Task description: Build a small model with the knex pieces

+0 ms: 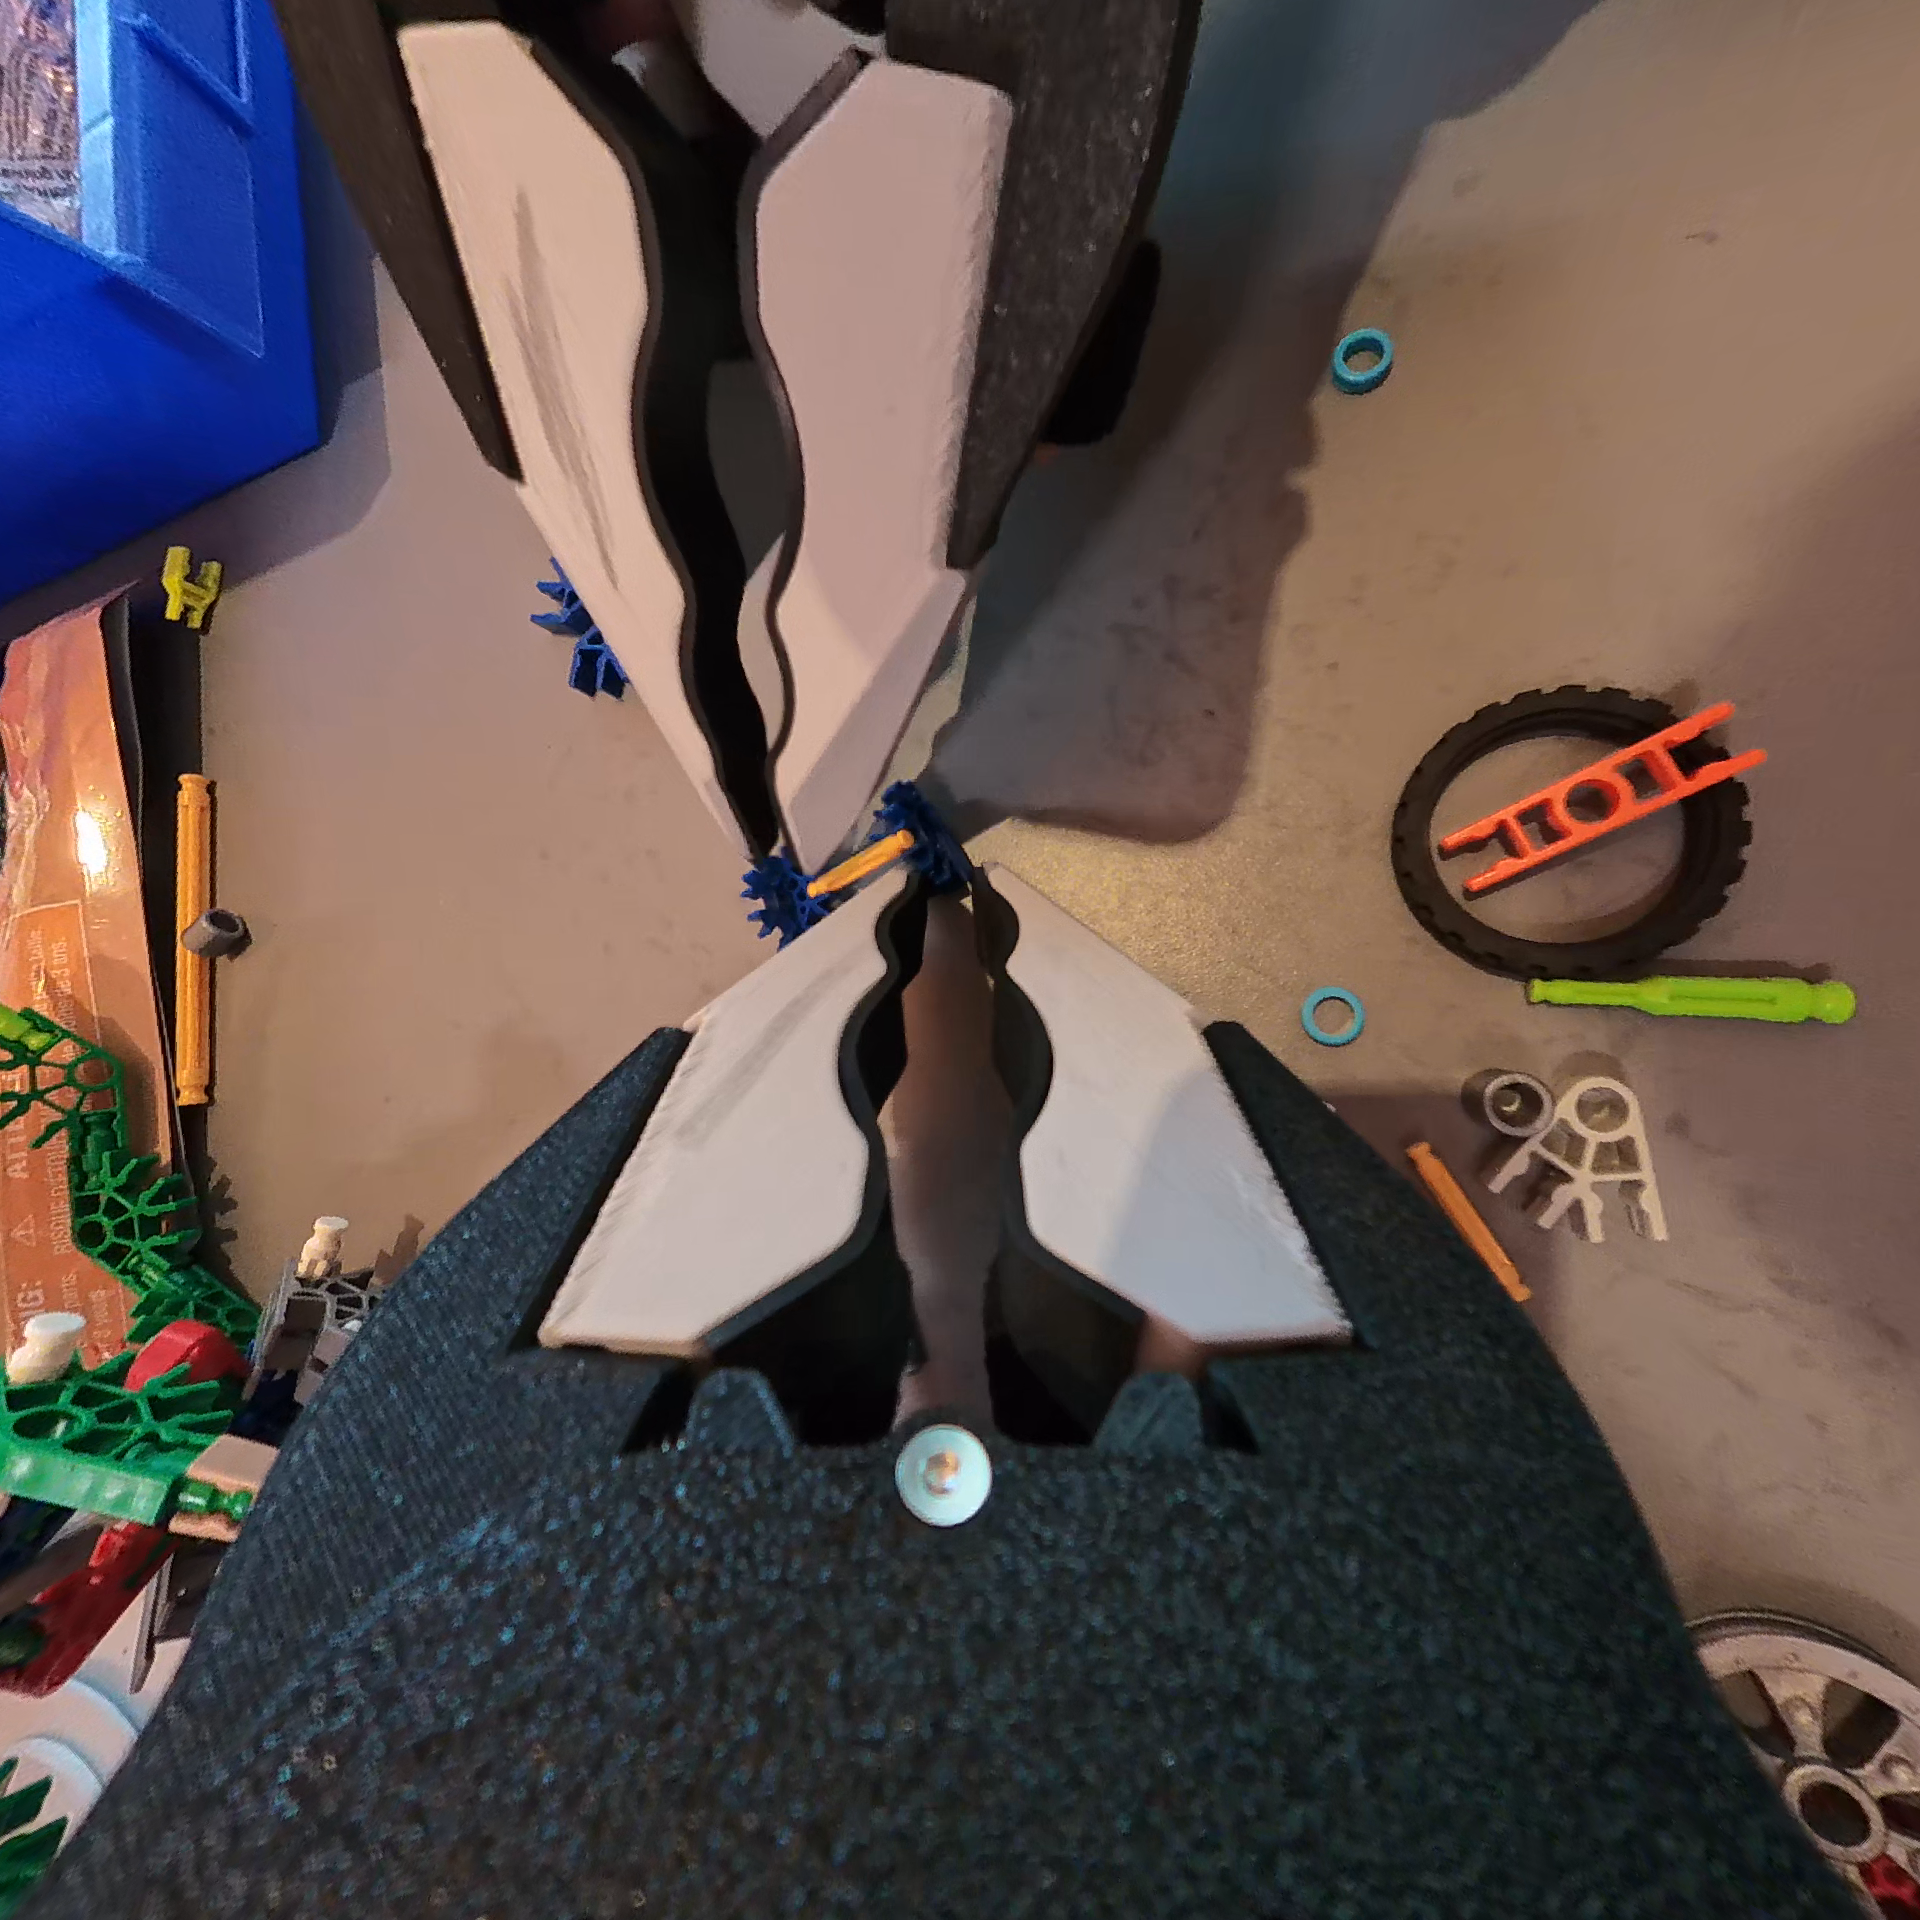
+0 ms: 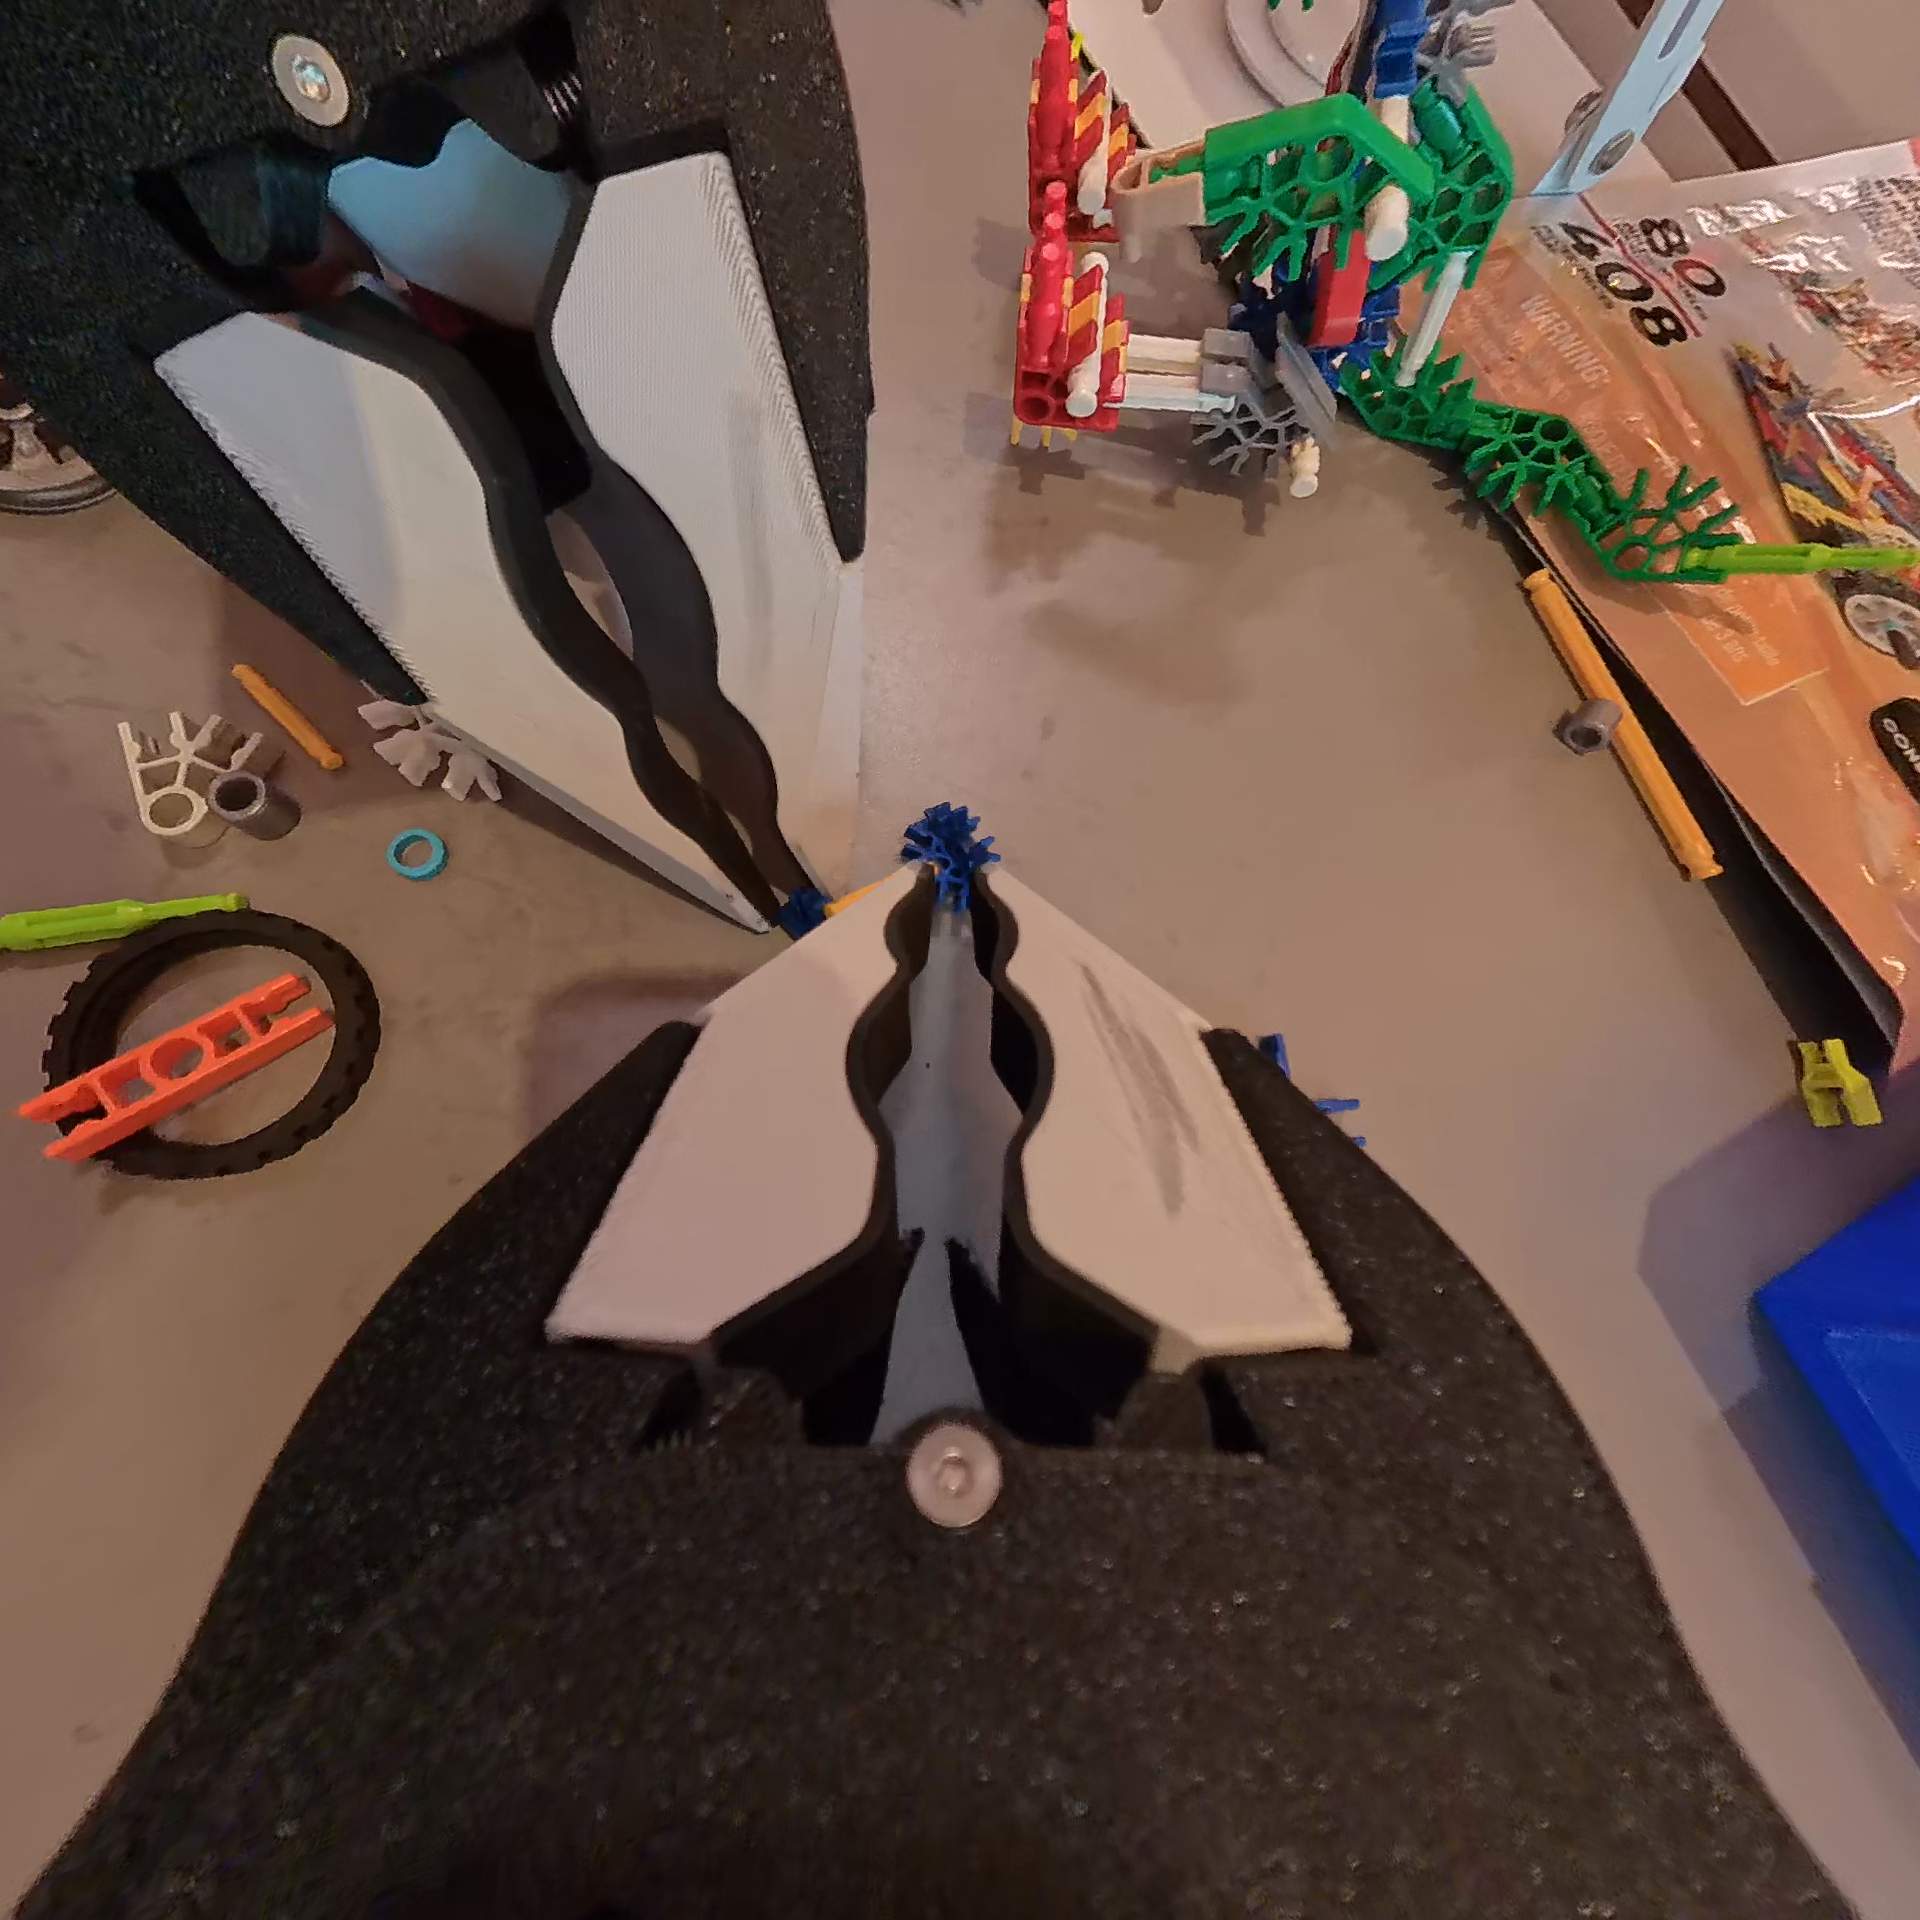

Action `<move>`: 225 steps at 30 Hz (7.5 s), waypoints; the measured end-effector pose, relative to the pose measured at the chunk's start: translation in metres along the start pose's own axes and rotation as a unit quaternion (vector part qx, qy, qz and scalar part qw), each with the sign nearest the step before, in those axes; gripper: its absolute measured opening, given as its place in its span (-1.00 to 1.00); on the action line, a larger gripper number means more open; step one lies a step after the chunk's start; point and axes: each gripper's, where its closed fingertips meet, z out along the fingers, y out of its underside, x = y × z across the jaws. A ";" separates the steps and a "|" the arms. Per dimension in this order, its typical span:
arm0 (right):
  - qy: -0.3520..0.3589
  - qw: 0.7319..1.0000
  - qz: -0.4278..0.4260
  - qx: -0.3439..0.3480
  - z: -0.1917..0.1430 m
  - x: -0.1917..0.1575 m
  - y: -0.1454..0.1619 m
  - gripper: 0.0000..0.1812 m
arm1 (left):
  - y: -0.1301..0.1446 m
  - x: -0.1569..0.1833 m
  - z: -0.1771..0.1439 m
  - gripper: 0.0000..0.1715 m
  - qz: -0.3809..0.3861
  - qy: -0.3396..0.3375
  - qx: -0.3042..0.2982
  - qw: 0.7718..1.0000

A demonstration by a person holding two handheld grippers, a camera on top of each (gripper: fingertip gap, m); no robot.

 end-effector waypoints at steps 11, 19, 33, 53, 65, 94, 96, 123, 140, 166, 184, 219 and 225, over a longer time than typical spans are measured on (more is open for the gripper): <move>0.004 1.000 -0.003 -0.008 0.003 0.000 0.002 -0.85 | -0.001 0.000 0.000 -0.93 0.001 0.000 0.001 1.000; 0.001 1.000 -0.001 -0.009 0.003 -0.001 0.003 -0.85 | -0.001 0.000 0.001 -0.93 0.002 0.001 0.003 1.000; 0.001 1.000 -0.007 -0.007 0.003 -0.001 0.002 -0.94 | -0.003 0.001 0.001 -0.93 0.004 0.002 0.006 1.000; 0.003 1.000 -0.009 -0.004 0.002 0.000 0.000 -0.94 | -0.005 0.003 0.002 -0.93 0.003 0.008 0.016 1.000; 0.004 1.000 -0.012 -0.003 0.002 -0.001 -0.001 -0.94 | -0.006 0.004 0.002 -0.93 0.003 0.009 0.018 1.000; -0.024 1.000 0.005 0.016 -0.004 -0.008 -0.006 -0.92 | -0.006 0.020 -0.004 -0.99 0.009 0.053 0.027 0.998; -0.028 0.999 0.006 0.020 -0.006 -0.010 -0.008 -0.91 | -0.006 0.020 -0.004 -0.99 0.007 0.055 0.029 0.998; -0.110 0.994 -0.004 0.012 -0.015 -0.038 -0.001 -0.79 | -0.010 0.003 -0.018 -0.95 0.007 0.018 0.054 0.998; -0.110 0.993 -0.019 -0.025 -0.007 -0.042 0.012 -0.81 | -0.004 0.004 -0.009 -0.97 0.018 0.016 0.039 0.999; -0.125 0.991 -0.030 -0.024 -0.009 -0.048 0.013 -0.86 | -0.004 0.010 -0.010 -0.91 0.030 0.029 0.047 0.998; -0.061 0.998 0.000 -0.022 -0.009 -0.021 0.011 -0.65 | -0.001 -0.021 -0.002 -0.98 -0.047 -0.041 0.028 0.998; -0.036 0.999 -0.009 -0.037 -0.007 -0.012 0.018 -0.75 | -0.006 -0.025 0.002 -0.92 -0.024 -0.072 0.026 0.997; -0.043 0.998 -0.017 -0.035 -0.007 -0.015 0.018 -0.75 | -0.006 -0.020 0.003 -0.97 -0.011 -0.063 0.024 0.998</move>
